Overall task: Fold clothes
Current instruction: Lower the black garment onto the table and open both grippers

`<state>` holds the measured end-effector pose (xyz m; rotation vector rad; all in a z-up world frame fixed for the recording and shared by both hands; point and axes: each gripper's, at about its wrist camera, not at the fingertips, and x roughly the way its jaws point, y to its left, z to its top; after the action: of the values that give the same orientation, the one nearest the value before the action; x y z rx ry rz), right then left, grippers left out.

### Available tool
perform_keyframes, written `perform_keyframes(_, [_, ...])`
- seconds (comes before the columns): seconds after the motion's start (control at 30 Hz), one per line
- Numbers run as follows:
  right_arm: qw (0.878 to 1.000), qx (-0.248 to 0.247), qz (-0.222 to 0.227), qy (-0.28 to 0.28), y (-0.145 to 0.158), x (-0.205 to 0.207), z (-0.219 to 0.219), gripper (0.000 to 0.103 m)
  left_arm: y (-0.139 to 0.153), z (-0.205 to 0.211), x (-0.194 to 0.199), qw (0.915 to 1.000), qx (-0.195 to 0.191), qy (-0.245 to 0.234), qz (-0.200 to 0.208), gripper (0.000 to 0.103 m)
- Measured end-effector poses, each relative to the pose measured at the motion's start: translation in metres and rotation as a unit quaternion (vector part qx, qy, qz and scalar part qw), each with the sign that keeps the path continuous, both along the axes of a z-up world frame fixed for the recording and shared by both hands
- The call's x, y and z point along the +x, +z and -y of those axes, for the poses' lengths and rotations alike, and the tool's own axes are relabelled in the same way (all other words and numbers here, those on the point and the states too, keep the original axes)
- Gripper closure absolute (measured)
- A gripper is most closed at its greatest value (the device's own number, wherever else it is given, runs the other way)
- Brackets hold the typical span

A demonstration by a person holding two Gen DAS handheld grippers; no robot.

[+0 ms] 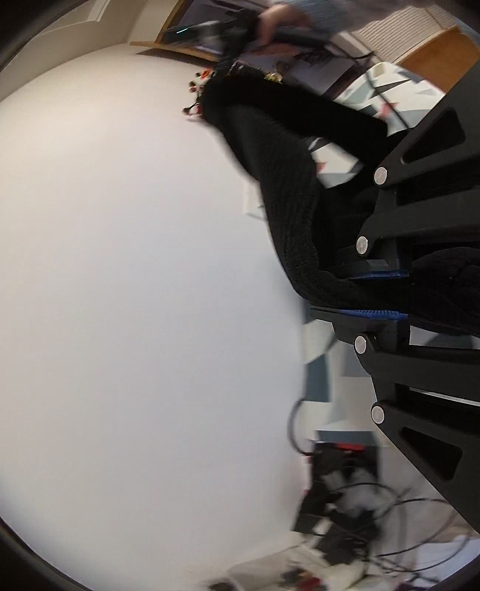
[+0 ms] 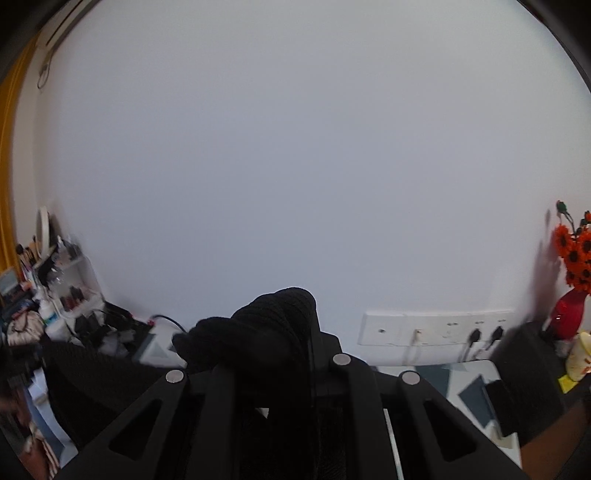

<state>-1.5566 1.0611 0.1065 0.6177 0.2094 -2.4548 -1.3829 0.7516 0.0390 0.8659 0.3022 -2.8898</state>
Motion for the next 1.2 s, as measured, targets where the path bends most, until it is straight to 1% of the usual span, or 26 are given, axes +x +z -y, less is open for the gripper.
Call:
perform_keyframes(0.03, [1.0,0.006,-0.001,-0.008,-0.002,-0.001,-0.008,0.093,0.0,0.002,-0.012,1.0,-0.004,0.004,0.002,0.093])
perform_keyframes(0.1, [1.0,0.02,0.014,-0.013,-0.02,-0.017,-0.011,0.093,0.001,0.006,-0.037,0.9998,-0.012,0.012,0.006,0.093])
perform_keyframes(0.33, [0.994,0.061,0.092,-0.008,-0.109,-0.112,0.001,0.092,0.002,0.02,-0.123,0.9982,-0.04,0.038,0.021,0.091])
perform_keyframes(0.37, [0.993,0.067,0.101,-0.009,-0.122,-0.126,0.005,0.092,-0.002,0.023,-0.137,0.9977,-0.039,0.044,0.034,0.089])
perform_keyframes(0.47, [0.988,0.081,0.134,-0.015,-0.155,-0.167,0.015,0.09,-0.024,0.036,-0.178,0.9933,-0.024,0.062,0.095,0.081])
perform_keyframes(0.5, [0.985,0.085,0.151,-0.019,-0.165,-0.179,0.013,0.088,-0.03,0.039,-0.188,0.9913,-0.022,0.063,0.114,0.079])
perform_keyframes(0.53, [0.982,0.088,0.168,-0.024,-0.174,-0.191,0.011,0.082,-0.035,0.041,-0.195,0.9892,-0.022,0.06,0.132,0.076])
perform_keyframes(0.6, [0.974,0.094,0.202,-0.034,-0.193,-0.215,0.008,0.064,-0.044,0.049,-0.207,0.9847,-0.017,0.057,0.164,0.063])
perform_keyframes(0.63, [0.971,0.094,0.218,-0.038,-0.201,-0.224,0.006,0.06,-0.042,0.055,-0.209,0.9839,-0.008,0.056,0.17,0.062])
perform_keyframes(0.67, [0.967,0.086,0.239,-0.039,-0.207,-0.231,0.004,0.056,-0.038,0.061,-0.209,0.984,0.005,0.056,0.169,0.061])
perform_keyframes(0.7, [0.962,0.073,0.26,-0.038,-0.212,-0.237,0.0,0.054,-0.033,0.068,-0.209,0.9839,0.018,0.056,0.169,0.06])
perform_keyframes(0.73, [0.957,0.053,0.284,-0.039,-0.212,-0.237,-0.007,0.053,-0.025,0.074,-0.207,0.9849,0.027,0.055,0.162,0.059])
perform_keyframes(0.77, [0.95,0.031,0.308,-0.039,-0.211,-0.237,-0.014,0.051,-0.012,0.078,-0.203,0.9867,0.033,0.054,0.149,0.056])
perform_keyframes(0.83, [0.951,0.009,0.307,-0.035,-0.202,-0.215,-0.026,0.051,0.014,0.084,-0.19,0.9904,0.042,0.051,0.122,0.051])
perform_keyframes(0.87, [0.952,-0.001,0.304,-0.032,-0.197,-0.204,-0.032,0.05,0.029,0.083,-0.18,0.9923,0.045,0.044,0.106,0.047])
perform_keyframes(0.9, [0.953,-0.011,0.3,-0.03,-0.192,-0.192,-0.038,0.047,0.038,0.079,-0.168,0.9938,0.047,0.036,0.094,0.041])
perform_keyframes(0.93, [0.954,-0.021,0.297,-0.027,-0.188,-0.18,-0.044,0.046,0.045,0.074,-0.155,0.995,0.047,0.028,0.084,0.037])
perform_keyframes(0.97, [0.955,-0.03,0.293,-0.025,-0.183,-0.168,-0.05,0.043,0.049,0.068,-0.138,0.9961,0.045,0.019,0.074,0.031])
perform_keyframes(1.0, [0.956,-0.04,0.29,-0.022,-0.178,-0.156,-0.055,0.042,0.049,0.061,-0.121,0.9969,0.04,0.012,0.066,0.029])
perform_keyframes(1.03, [0.957,-0.05,0.286,-0.02,-0.174,-0.144,-0.061,0.042,0.048,0.053,-0.105,0.9974,0.035,0.005,0.062,0.029])
perform_keyframes(1.1, [0.958,-0.069,0.279,-0.015,-0.164,-0.12,-0.073,0.042,0.035,0.033,-0.068,0.9974,0.031,-0.018,0.063,0.029])
perform_keyframes(1.17, [0.959,-0.064,0.274,-0.036,-0.17,-0.08,-0.089,0.042,0.018,0.013,-0.03,0.9962,0.034,-0.043,0.067,0.029])
perform_keyframes(1.2, [0.959,-0.059,0.274,-0.051,-0.175,-0.059,-0.098,0.042,0.008,0.001,-0.014,0.9946,0.04,-0.057,0.077,0.029])
